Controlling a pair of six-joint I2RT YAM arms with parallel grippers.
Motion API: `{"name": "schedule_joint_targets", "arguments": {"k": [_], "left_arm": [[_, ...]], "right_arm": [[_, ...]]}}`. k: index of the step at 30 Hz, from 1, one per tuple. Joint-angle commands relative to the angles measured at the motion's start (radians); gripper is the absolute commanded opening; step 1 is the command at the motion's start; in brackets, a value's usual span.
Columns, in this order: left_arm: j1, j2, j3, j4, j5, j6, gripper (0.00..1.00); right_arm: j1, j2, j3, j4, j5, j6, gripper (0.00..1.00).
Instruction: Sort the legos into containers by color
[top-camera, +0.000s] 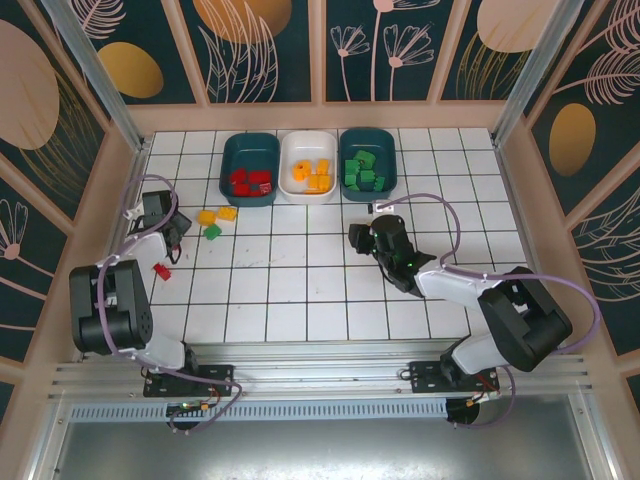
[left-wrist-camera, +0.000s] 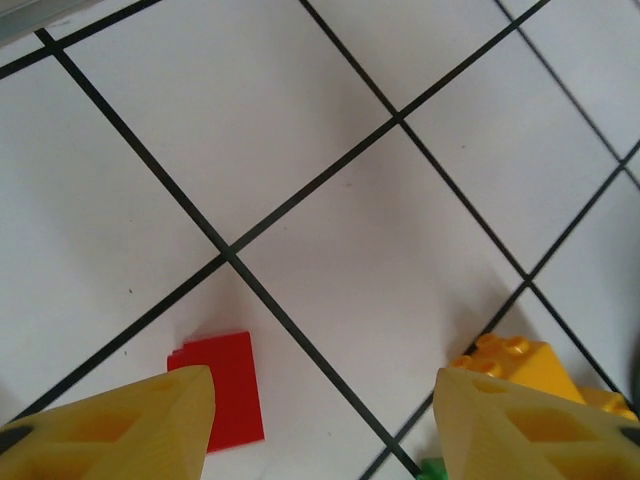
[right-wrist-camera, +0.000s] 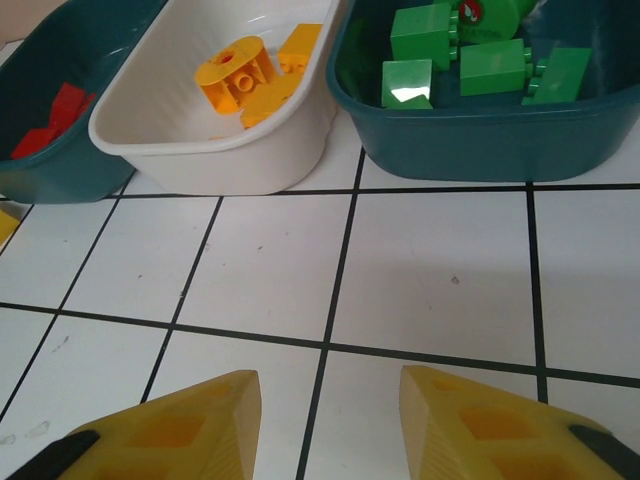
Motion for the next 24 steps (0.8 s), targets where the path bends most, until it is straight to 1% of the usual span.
{"name": "schedule_joint_targets", "arguments": {"k": [1, 5, 8, 12, 13, 19, 24], "left_arm": [[0.013, 0.042, 0.051, -0.025, 0.017, 0.049, 0.55], [0.019, 0.096, 0.096, -0.067, -0.013, 0.043, 0.54], [0.022, 0.137, 0.126, -0.097, -0.03, 0.025, 0.57], [0.023, 0.156, 0.137, -0.115, -0.029, -0.005, 0.57], [0.023, 0.182, 0.135, -0.116, -0.024, -0.013, 0.58], [0.023, 0.168, 0.132, -0.128, 0.004, -0.022, 0.6], [0.022, 0.105, 0.118, -0.111, 0.079, -0.016, 0.62]], "right_arm": [[-0.004, -0.015, -0.015, 0.035, 0.05, 0.025, 0.42], [-0.004, -0.007, -0.012, 0.033, 0.062, 0.028, 0.43], [-0.004, -0.006, -0.012, 0.033, 0.062, 0.029, 0.43], [-0.003, -0.007, -0.012, 0.032, 0.069, 0.028, 0.44], [-0.003, -0.006, -0.012, 0.03, 0.07, 0.028, 0.44], [-0.004, -0.003, -0.01, 0.032, 0.065, 0.027, 0.44], [-0.005, 0.015, -0.001, 0.028, 0.056, 0.031, 0.45]]}}
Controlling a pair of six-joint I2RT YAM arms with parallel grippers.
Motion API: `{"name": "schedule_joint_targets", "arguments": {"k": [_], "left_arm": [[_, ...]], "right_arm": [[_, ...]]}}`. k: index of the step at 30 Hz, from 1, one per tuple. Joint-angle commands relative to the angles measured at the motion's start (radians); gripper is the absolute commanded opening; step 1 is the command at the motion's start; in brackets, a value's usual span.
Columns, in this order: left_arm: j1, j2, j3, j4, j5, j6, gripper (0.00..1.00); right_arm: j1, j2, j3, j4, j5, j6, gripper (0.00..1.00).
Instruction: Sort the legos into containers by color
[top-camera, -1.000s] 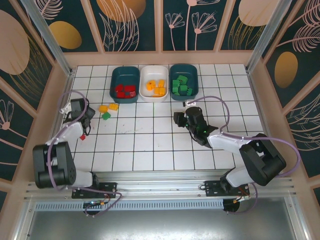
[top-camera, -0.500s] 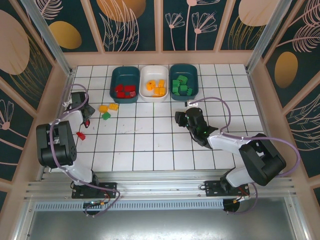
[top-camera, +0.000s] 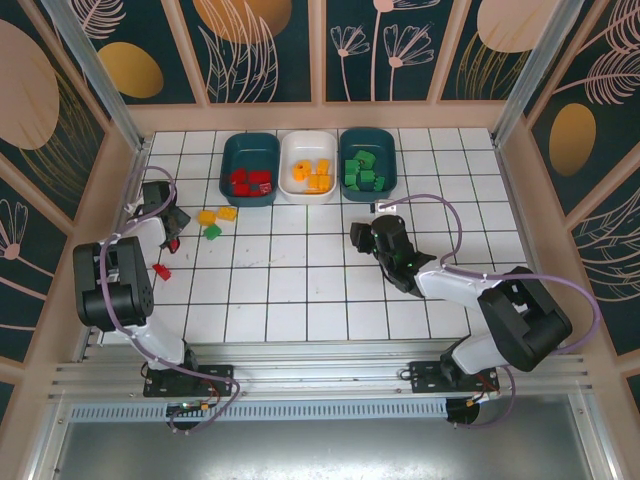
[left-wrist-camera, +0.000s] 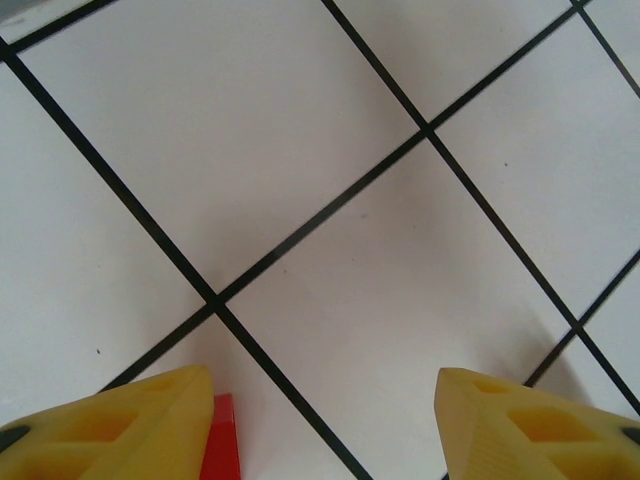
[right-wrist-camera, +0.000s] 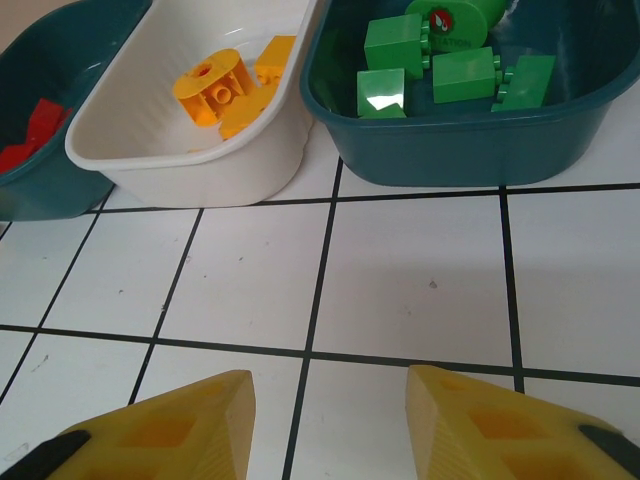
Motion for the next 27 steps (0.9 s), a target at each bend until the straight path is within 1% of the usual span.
{"name": "schedule_joint_targets", "arguments": {"k": [1, 4, 8, 11, 14, 17, 21, 27], "left_arm": [[0.005, -0.044, -0.007, -0.054, 0.066, -0.015, 0.63], [0.005, -0.086, -0.009, -0.078, 0.055, -0.014, 0.67], [0.004, -0.125, -0.014, -0.128, 0.04, -0.035, 0.68], [0.004, -0.125, -0.021, -0.15, 0.042, -0.037, 0.68], [0.004, -0.094, -0.032, -0.148, 0.054, -0.036, 0.67], [0.005, -0.062, -0.041, -0.137, 0.062, -0.037, 0.63], [0.006, -0.074, -0.081, -0.094, 0.07, -0.053, 0.6], [0.004, -0.038, -0.076, -0.096, 0.022, -0.037, 0.61]], "right_arm": [[-0.002, 0.017, 0.002, 0.026, 0.018, 0.015, 0.45], [-0.001, 0.024, 0.005, 0.025, 0.015, 0.015, 0.45], [0.002, 0.031, 0.009, 0.023, 0.014, 0.015, 0.45], [0.004, 0.035, 0.013, 0.019, 0.013, 0.017, 0.46], [0.007, 0.035, 0.016, 0.016, 0.01, 0.015, 0.46], [0.009, 0.034, 0.016, 0.011, 0.013, 0.014, 0.47], [0.01, 0.029, 0.014, 0.01, 0.017, 0.014, 0.47], [0.013, 0.035, 0.019, 0.007, 0.013, 0.013, 0.48]]}}
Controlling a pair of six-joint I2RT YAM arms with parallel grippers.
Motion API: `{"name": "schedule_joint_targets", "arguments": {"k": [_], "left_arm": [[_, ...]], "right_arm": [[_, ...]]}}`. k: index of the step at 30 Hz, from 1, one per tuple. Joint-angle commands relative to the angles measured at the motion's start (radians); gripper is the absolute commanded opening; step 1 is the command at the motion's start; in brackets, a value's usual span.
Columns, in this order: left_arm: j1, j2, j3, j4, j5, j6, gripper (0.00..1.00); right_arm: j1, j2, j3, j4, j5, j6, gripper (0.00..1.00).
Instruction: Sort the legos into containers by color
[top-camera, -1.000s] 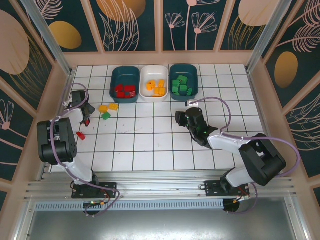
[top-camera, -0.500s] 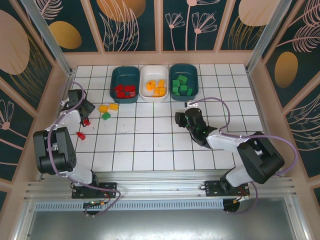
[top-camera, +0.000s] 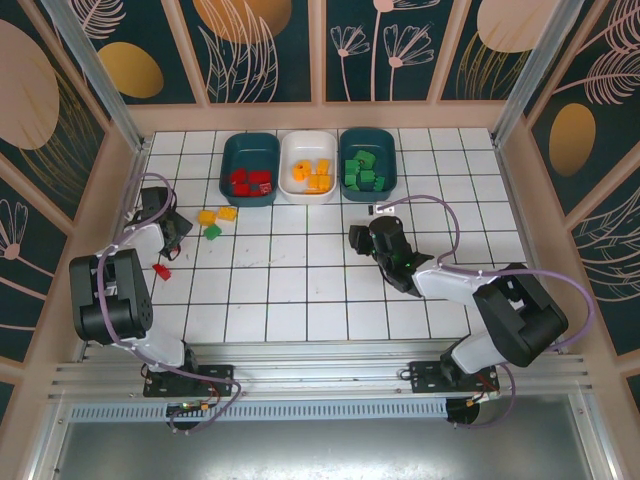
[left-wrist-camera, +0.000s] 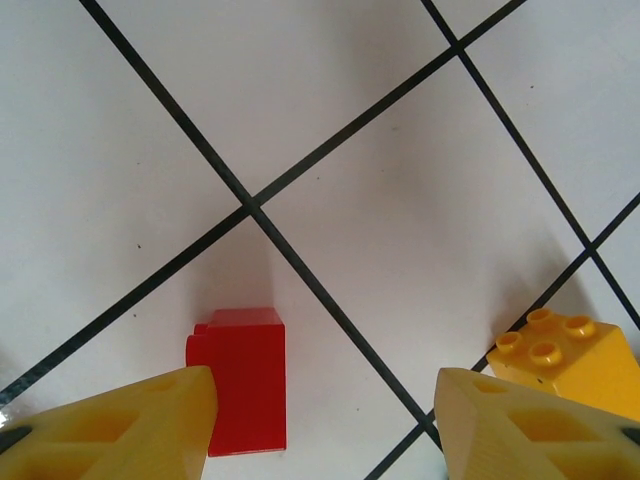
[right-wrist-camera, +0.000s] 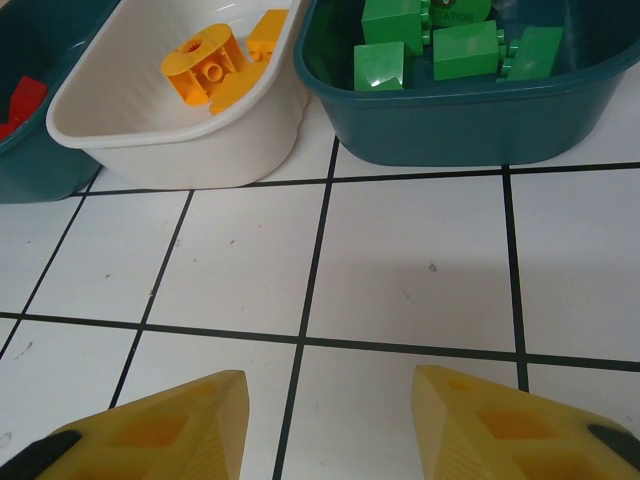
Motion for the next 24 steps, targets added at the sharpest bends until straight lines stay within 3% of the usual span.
{"name": "schedule_joint_targets", "arguments": {"k": [1, 10, 20, 24], "left_arm": [[0.003, 0.049, -0.015, -0.019, -0.018, -0.002, 0.61], [0.002, 0.019, -0.04, 0.02, 0.082, 0.008, 0.61], [0.003, 0.068, 0.007, 0.002, -0.018, 0.033, 0.7], [0.002, 0.132, 0.073, -0.008, -0.004, 0.033, 0.71]], "right_arm": [[0.008, 0.006, 0.019, 0.008, 0.015, 0.011, 0.48], [0.009, 0.01, 0.02, 0.008, 0.021, 0.008, 0.49], [0.014, 0.013, 0.025, 0.002, 0.019, 0.007, 0.5], [0.016, 0.008, 0.023, 0.001, 0.019, 0.007, 0.5]]}}
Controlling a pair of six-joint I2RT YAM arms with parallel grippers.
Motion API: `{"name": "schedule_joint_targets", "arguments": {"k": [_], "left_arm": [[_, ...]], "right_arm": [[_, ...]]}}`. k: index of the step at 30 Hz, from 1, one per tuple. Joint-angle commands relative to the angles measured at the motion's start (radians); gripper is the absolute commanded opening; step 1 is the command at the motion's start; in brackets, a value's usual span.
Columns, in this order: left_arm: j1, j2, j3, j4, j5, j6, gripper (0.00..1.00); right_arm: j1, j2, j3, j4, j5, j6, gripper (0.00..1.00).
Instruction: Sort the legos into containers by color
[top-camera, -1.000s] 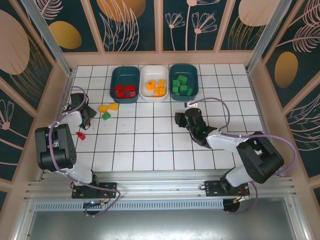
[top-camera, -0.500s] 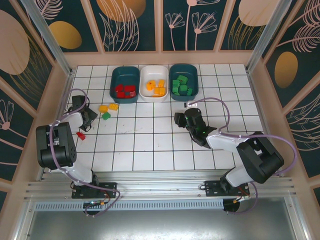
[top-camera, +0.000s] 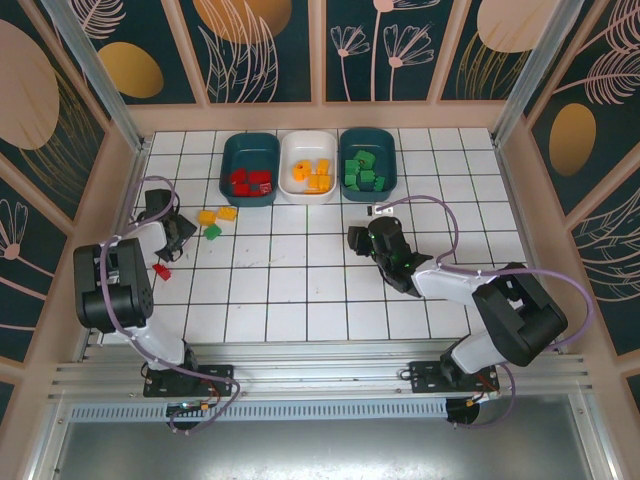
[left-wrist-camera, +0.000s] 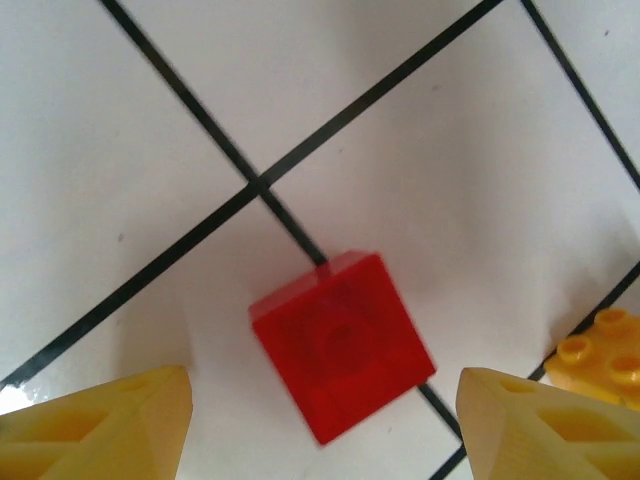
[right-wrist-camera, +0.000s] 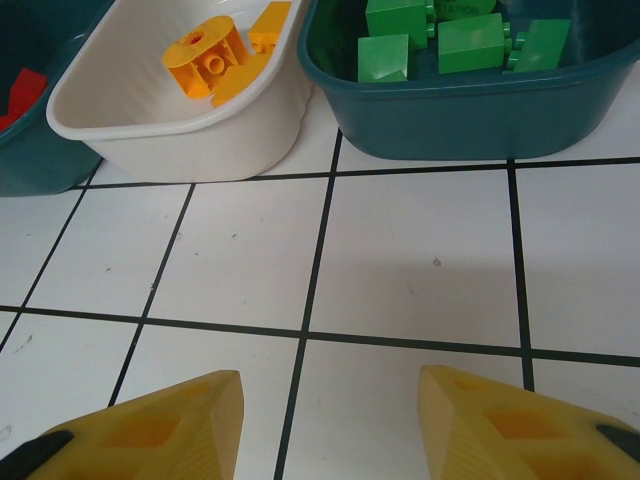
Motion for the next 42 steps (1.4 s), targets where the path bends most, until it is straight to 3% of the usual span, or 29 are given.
{"name": "schedule_joint_targets", "arguments": {"k": [1, 11, 23, 30, 35, 42], "left_arm": [[0.002, 0.057, 0.064, -0.024, -0.015, 0.014, 0.71], [0.002, 0.1, 0.082, -0.013, -0.031, 0.017, 0.67], [0.002, 0.107, 0.054, 0.021, 0.029, 0.039, 0.44], [-0.003, -0.054, 0.032, 0.036, 0.13, 0.028, 0.3], [-0.077, -0.121, 0.1, 0.036, 0.174, 0.014, 0.31], [-0.202, 0.101, 0.358, 0.068, 0.311, 0.023, 0.27]], "right_arm": [[0.008, 0.002, 0.022, 0.004, 0.018, 0.006, 0.5], [0.009, -0.009, 0.023, 0.001, 0.011, 0.007, 0.51], [0.01, -0.013, 0.023, -0.004, 0.012, 0.007, 0.51], [0.019, -0.014, 0.024, -0.001, 0.015, 0.005, 0.51], [0.028, -0.012, 0.027, -0.001, 0.028, -0.002, 0.51], [0.033, -0.003, 0.031, -0.004, 0.036, -0.009, 0.51]]}}
